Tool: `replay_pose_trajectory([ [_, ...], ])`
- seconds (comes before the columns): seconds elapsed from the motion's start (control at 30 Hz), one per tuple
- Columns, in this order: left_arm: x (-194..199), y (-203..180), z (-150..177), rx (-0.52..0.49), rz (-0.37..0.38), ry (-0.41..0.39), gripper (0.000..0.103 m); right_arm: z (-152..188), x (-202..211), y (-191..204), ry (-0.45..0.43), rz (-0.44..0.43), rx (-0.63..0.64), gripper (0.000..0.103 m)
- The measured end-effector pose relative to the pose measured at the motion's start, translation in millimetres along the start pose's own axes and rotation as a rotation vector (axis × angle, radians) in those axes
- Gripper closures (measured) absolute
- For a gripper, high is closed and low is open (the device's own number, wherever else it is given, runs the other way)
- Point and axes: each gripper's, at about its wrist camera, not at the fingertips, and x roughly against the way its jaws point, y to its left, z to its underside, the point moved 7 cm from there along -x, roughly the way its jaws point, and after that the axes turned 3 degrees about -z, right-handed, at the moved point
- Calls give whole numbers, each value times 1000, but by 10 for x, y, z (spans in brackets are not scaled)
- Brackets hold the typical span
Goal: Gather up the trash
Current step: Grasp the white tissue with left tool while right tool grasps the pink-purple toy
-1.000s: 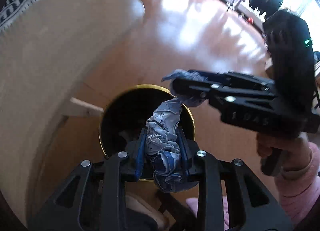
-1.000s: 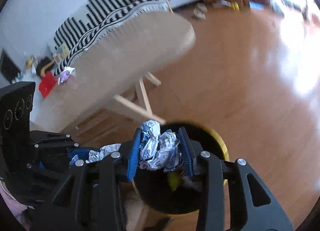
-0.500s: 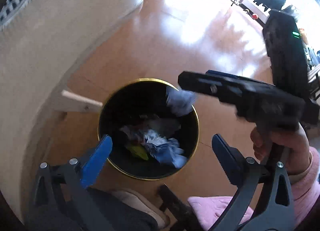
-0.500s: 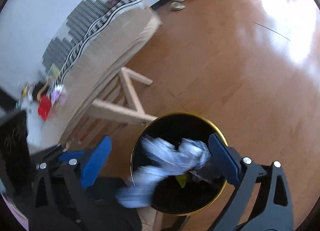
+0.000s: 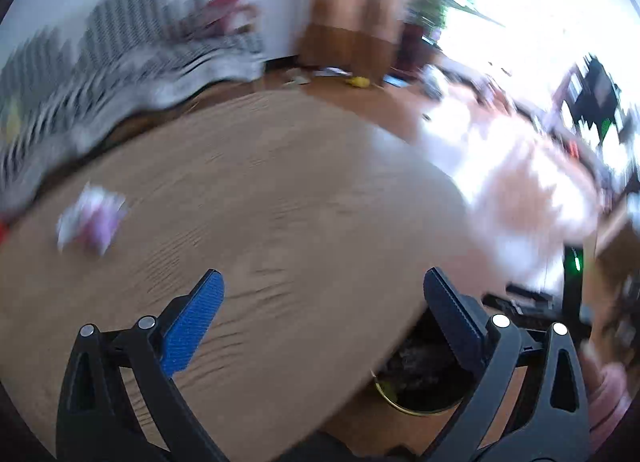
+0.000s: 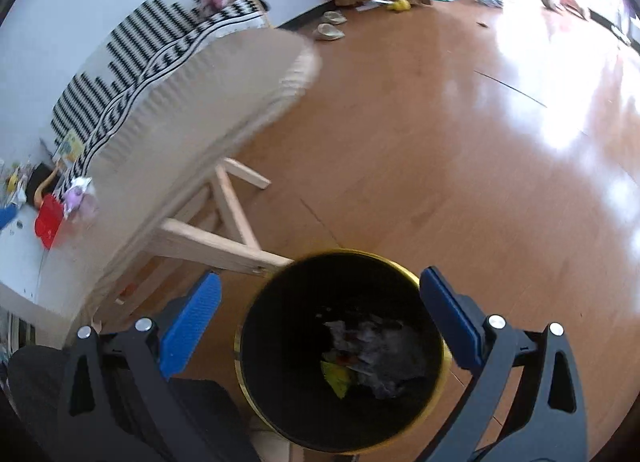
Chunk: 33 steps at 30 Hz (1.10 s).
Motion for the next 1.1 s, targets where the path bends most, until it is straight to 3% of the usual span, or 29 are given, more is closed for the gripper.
replay_pose_trajectory([
  [0.1, -57, 933, 109, 147, -91, 34, 6, -72, -97, 400, -5, -1, 74, 7],
  [0.27, -48, 2097, 209, 231, -263, 75, 6, -269, -338, 1315, 7, -62, 254, 4],
  [0.3, -88, 2270, 189, 250, -262, 88, 6, -305, -399, 1468, 22, -20, 281, 5],
  [0.33, -130, 2452, 195, 261, -251, 107, 6, -389, -461, 1616, 15, 99, 322, 5],
  [0.4, -199, 2723, 177, 248, -251, 132, 6, -491, -516, 2115, -6, -99, 445, 6],
  [0.43, -218, 2855, 171, 230, -268, 149, 6, -514, -570, 2446, 41, -169, 502, 7],
  [0.47, -227, 2964, 161, 209, -291, 157, 6, -535, -600, 2684, 56, -165, 550, 7],
  [0.67, -503, 3338, 74, 76, -284, 186, 6, -427, -1071, 4025, 89, -273, 925, 7],
  [0.8, -740, 3451, -85, 40, -227, 207, 6, -411, -1529, 4674, 98, -288, 1125, 7],
  [0.93, -1004, 3502, -224, 5, -155, 247, 6, -397, -1947, 5130, 152, -309, 1223, 7],
  [1.1, -1380, 3511, -269, -138, -131, 307, 5, -458, -2393, 5322, 241, -306, 1250, 7],
])
